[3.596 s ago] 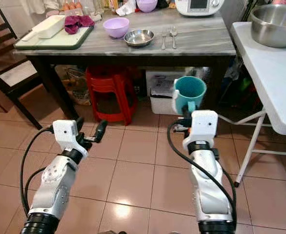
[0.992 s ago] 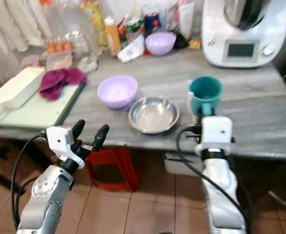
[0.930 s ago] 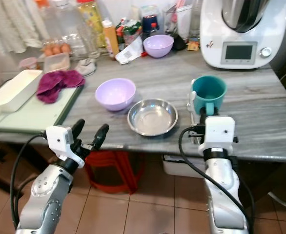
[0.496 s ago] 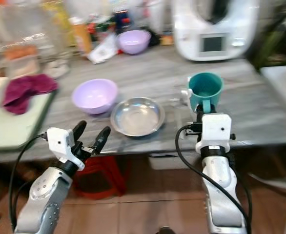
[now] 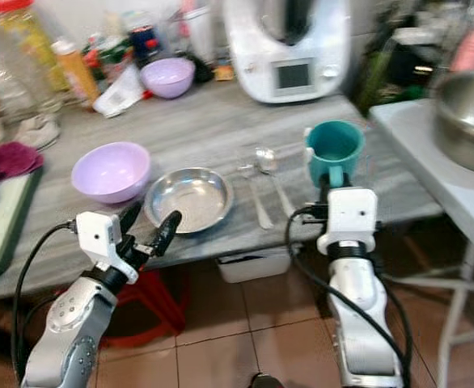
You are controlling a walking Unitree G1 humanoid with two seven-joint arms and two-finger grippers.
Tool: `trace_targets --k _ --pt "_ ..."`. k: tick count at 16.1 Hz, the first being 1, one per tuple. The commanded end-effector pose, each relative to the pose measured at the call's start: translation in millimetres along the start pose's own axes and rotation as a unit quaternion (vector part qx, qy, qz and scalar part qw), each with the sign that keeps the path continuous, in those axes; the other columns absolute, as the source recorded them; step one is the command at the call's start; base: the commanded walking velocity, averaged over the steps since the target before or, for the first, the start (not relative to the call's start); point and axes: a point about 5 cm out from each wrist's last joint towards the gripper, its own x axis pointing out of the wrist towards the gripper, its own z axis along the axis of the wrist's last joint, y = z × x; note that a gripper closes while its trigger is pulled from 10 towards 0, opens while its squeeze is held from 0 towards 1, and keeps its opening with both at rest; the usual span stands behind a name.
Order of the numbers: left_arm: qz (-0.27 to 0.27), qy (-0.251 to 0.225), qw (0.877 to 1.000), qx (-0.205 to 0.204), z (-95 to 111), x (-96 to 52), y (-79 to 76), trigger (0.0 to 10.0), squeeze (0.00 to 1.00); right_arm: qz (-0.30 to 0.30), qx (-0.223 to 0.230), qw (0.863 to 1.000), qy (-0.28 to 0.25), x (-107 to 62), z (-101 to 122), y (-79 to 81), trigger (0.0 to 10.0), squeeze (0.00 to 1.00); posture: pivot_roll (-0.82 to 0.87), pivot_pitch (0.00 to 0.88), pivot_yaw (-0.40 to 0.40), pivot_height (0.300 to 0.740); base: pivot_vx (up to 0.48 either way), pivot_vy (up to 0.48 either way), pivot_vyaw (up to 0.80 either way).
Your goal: Setting the table
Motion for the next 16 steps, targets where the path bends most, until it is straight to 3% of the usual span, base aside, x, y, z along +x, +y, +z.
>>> trace_targets --k 1,7,13,16 --pt "0.003 0.0 1.0 0.003 2.1 -2.9 3.6 10.0 0.0 0.007 -0.004 1.0 -0.017 2.5 6.8 2.3 10.0 0.0 -0.15 0.101 0.076 0.74 0.0 0.0 0.0" --pt "0.0 0.002 1.0 0.009 3.2 -3.6 5.0 10.0 0.0 0.009 -0.003 1.0 -0.018 2.1 5.3 6.0 10.0 0.0 -0.14 0.098 0.081 0.74 0.0 0.0 0.63" --pt "-0.005 0.003 1.0 0.011 3.1 -3.1 5.3 10.0 0.0 0.008 -0.004 1.0 -0.019 4.0 5.6 5.4 10.0 0.0 -0.14 0.093 0.078 0.74 0.0 0.0 0.0" --pt "-0.009 0.005 1.0 0.012 2.4 -2.2 4.8 10.0 0.0 0.006 -0.004 1.0 -0.02 4.3 5.5 5.9 10.0 0.0 -0.14 0.089 0.081 0.74 0.268 0.0 0.0"
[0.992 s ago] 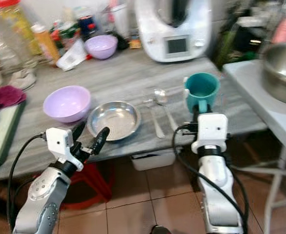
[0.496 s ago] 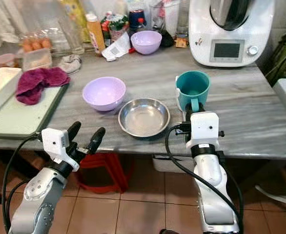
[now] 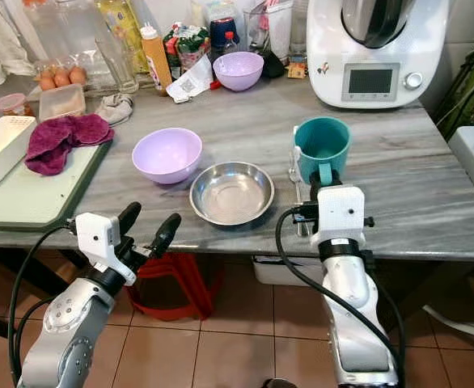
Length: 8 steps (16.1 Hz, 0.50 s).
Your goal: Setting the table
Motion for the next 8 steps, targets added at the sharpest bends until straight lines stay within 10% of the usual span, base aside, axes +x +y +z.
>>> trace_targets --k 1,8 --pt "0.0 0.0 1.0 0.007 2.3 -1.0 3.4 10.0 0.0 0.002 0.002 1.0 -0.012 2.3 4.1 2.6 10.0 0.0 -0.14 0.089 0.085 0.74 0.292 0.0 0.0" --pt "0.0 0.014 1.0 0.014 -1.6 -3.4 4.6 10.0 0.0 0.005 0.002 1.0 -0.01 1.5 2.4 4.4 10.0 0.0 -0.14 0.098 0.087 0.74 0.299 0.0 0.0"
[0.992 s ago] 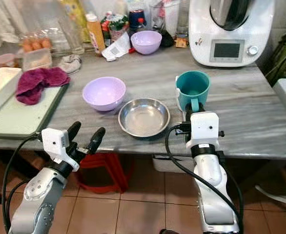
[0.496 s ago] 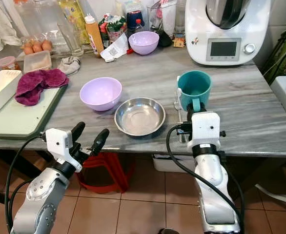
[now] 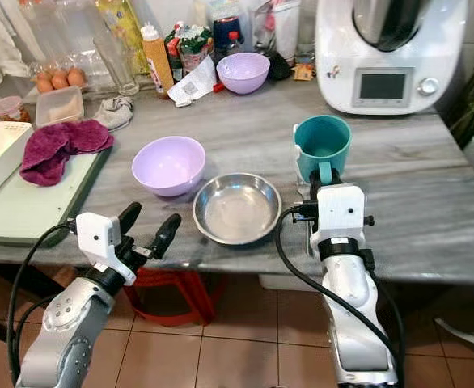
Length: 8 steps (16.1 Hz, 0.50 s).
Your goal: Setting the table
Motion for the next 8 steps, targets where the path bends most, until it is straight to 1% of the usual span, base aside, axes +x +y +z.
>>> trace_targets --k 1,4,6,8 --pt "0.004 0.014 1.0 0.011 -3.2 -3.5 3.3 10.0 0.0 0.005 0.004 1.0 -0.006 0.8 1.0 4.0 10.0 0.0 -0.14 0.098 0.087 0.74 0.296 0.0 0.0" --pt "0.003 0.014 1.0 0.007 -3.6 -4.5 3.7 10.0 0.0 0.006 0.004 1.0 -0.006 0.5 0.5 4.6 10.0 0.0 -0.14 0.1 0.089 0.74 0.0 0.0 0.0" --pt "0.0 0.019 1.0 0.014 -4.8 -4.8 3.8 10.0 0.0 0.006 0.003 1.0 -0.005 0.5 0.4 4.9 10.0 0.0 -0.14 0.1 0.087 0.74 0.0 0.0 0.0" --pt "0.0 0.018 1.0 0.012 -4.9 -5.2 3.6 10.0 0.0 0.006 0.003 1.0 -0.005 0.5 0.2 5.0 10.0 0.0 -0.14 0.1 0.088 0.74 0.27 0.0 0.0"
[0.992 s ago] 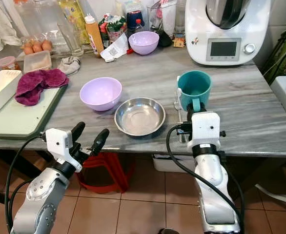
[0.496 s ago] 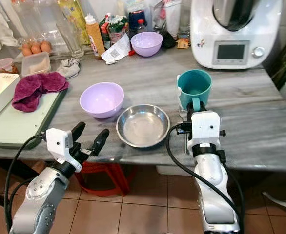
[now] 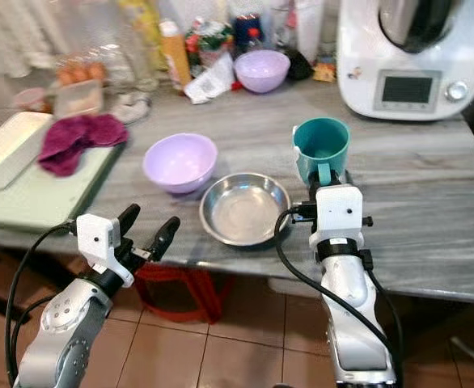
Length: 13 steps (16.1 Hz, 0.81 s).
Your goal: Setting the table
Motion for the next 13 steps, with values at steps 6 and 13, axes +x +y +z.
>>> trace_targets --k 6,13 --pt "-0.004 0.008 1.0 0.005 -1.5 -3.5 0.4 10.0 0.0 0.005 0.003 1.0 -0.01 0.8 2.6 4.2 10.0 0.0 -0.14 0.102 0.09 0.74 0.299 0.0 0.0" --pt "-0.004 -0.007 1.0 -0.013 2.6 -4.5 -0.1 10.0 0.0 0.004 0.002 1.0 -0.012 1.0 2.9 4.2 10.0 0.0 -0.14 0.102 0.09 0.74 0.218 0.0 0.0"
